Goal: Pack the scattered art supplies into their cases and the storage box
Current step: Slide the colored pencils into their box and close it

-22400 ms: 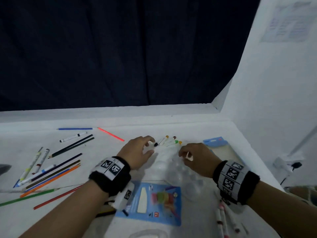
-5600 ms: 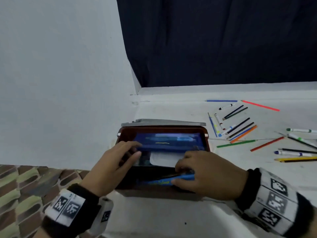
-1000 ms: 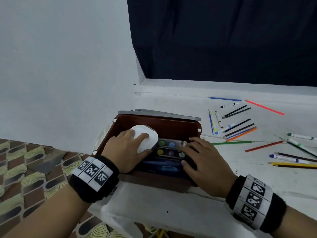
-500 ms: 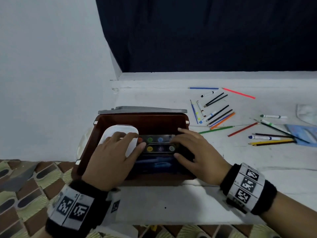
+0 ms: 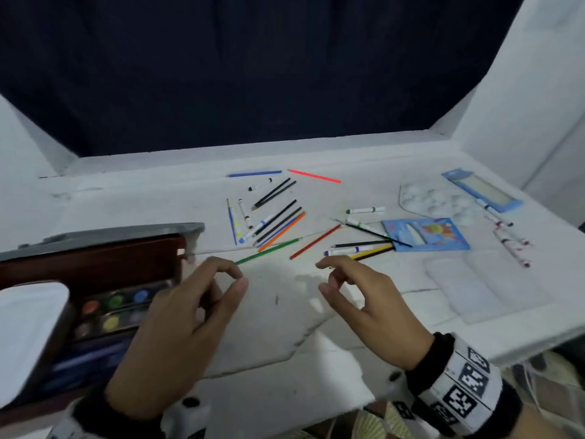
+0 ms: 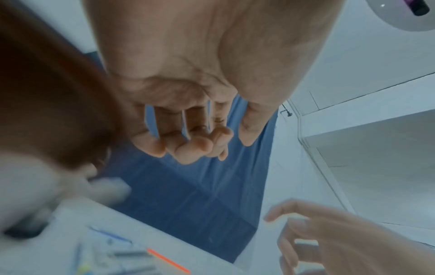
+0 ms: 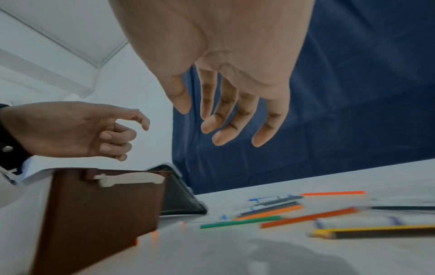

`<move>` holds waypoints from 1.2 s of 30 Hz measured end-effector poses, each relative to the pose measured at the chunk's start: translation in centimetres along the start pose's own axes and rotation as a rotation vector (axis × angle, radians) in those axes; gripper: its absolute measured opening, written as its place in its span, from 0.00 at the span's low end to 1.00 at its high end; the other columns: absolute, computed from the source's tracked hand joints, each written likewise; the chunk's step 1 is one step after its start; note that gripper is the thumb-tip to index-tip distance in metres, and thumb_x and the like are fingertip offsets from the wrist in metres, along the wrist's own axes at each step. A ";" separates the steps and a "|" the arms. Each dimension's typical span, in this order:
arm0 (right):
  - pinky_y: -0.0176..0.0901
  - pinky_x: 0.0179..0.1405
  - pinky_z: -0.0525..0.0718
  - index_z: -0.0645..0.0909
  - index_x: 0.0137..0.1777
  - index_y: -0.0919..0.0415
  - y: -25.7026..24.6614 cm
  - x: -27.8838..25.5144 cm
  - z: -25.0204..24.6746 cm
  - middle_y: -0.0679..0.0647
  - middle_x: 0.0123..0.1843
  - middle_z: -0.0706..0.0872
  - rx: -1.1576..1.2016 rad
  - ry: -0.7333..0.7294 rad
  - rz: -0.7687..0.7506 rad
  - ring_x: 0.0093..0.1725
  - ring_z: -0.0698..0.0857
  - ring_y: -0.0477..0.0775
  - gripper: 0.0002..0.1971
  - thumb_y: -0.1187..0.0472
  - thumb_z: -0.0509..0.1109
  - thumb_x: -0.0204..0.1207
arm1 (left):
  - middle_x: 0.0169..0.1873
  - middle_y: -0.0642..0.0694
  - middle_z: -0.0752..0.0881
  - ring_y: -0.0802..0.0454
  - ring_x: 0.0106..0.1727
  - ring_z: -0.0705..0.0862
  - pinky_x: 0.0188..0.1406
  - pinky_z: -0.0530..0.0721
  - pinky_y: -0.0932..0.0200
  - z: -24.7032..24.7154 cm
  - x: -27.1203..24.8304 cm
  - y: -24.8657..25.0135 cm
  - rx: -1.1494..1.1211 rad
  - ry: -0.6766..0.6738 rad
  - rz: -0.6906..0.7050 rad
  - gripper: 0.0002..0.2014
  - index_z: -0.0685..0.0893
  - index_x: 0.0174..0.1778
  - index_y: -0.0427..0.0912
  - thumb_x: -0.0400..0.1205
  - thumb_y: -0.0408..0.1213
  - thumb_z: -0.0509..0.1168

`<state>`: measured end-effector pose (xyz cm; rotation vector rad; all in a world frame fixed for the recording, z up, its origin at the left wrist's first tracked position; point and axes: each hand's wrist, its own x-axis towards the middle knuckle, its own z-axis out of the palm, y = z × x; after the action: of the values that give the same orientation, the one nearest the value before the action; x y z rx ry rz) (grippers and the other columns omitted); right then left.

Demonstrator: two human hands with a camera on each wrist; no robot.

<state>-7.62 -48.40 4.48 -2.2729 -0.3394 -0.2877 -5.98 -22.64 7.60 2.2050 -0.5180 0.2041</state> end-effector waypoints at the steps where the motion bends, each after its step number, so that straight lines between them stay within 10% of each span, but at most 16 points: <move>1: 0.41 0.52 0.79 0.79 0.63 0.45 1.9 -0.6 -1.7 0.46 0.43 0.82 -0.014 -0.001 0.012 0.49 0.83 0.50 0.10 0.49 0.65 0.83 | 0.26 0.46 0.77 0.49 0.29 0.78 0.30 0.76 0.58 1.8 0.6 0.7 -0.008 -0.013 -0.004 0.08 0.80 0.49 0.53 0.83 0.51 0.62; 11: 0.39 0.43 0.81 0.76 0.64 0.43 18.8 -3.1 -17.4 0.40 0.39 0.82 -0.270 -0.052 0.056 0.43 0.83 0.45 0.16 0.41 0.61 0.80 | 0.43 0.60 0.84 0.62 0.49 0.82 0.43 0.79 0.69 20.2 8.2 6.5 -0.026 -0.272 -0.123 0.14 0.78 0.57 0.66 0.80 0.64 0.58; 16: 0.28 0.37 0.74 0.76 0.66 0.45 23.6 -1.8 -22.0 0.39 0.38 0.82 -0.324 -0.062 0.103 0.39 0.81 0.40 0.16 0.44 0.65 0.80 | 0.51 0.63 0.79 0.64 0.56 0.78 0.55 0.80 0.59 25.3 14.0 7.8 0.054 -0.323 -0.033 0.16 0.74 0.65 0.64 0.83 0.61 0.59; 25: 0.47 0.45 0.84 0.77 0.59 0.48 31.8 4.1 -28.0 0.45 0.41 0.83 -0.370 0.042 0.334 0.42 0.83 0.45 0.10 0.51 0.68 0.80 | 0.75 0.52 0.66 0.48 0.76 0.65 0.72 0.64 0.46 34.3 25.5 7.3 0.508 -0.708 0.143 0.45 0.56 0.83 0.58 0.74 0.67 0.68; 36: 0.56 0.60 0.80 0.72 0.71 0.50 41.2 11.3 -33.9 0.55 0.66 0.79 -0.706 -0.127 0.585 0.65 0.76 0.60 0.20 0.47 0.62 0.81 | 0.70 0.53 0.71 0.49 0.69 0.71 0.63 0.65 0.48 37.8 30.2 6.6 0.632 -0.757 0.261 0.52 0.54 0.83 0.60 0.65 0.66 0.72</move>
<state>13.37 -98.67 1.61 -2.9546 0.4425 0.0616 17.26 -64.52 -2.07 2.7960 -1.2997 -0.4127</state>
